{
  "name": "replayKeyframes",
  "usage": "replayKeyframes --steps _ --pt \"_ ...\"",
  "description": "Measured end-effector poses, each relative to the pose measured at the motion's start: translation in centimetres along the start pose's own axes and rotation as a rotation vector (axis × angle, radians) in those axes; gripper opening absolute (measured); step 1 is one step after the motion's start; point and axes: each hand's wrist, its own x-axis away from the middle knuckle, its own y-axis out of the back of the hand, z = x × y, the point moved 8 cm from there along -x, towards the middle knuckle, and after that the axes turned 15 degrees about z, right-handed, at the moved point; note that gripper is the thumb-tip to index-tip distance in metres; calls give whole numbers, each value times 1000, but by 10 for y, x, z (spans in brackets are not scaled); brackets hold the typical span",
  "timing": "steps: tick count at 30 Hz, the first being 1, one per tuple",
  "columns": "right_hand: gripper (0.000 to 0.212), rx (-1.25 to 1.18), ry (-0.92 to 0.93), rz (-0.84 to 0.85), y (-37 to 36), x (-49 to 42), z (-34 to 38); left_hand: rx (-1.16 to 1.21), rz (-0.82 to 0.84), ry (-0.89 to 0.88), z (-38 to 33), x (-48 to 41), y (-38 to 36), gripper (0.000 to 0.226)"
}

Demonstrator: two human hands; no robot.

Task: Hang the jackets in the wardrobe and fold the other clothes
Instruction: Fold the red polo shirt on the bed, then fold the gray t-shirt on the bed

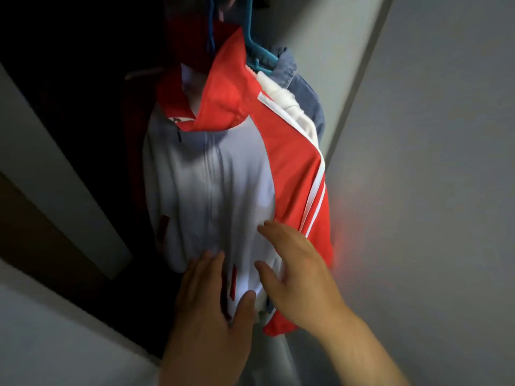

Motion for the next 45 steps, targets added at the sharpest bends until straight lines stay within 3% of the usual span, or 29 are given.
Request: replayKeyframes --steps 8,12,18,26,34,45 --pt "49 -72 77 -96 -75 32 -42 -61 -79 -104 60 30 -55 64" --pt "46 -101 154 -56 -105 60 -42 -9 -280 -37 77 86 -72 55" --pt "50 -169 280 189 -144 110 -17 -5 -465 187 96 183 -64 40" --pt "47 -165 545 477 -189 145 52 -77 -616 489 127 299 -22 53" --pt "49 -220 799 645 -251 167 137 -149 -754 744 147 395 12 39" --pt "47 -203 1057 929 -338 250 223 -277 -1008 1092 154 542 -3 48"
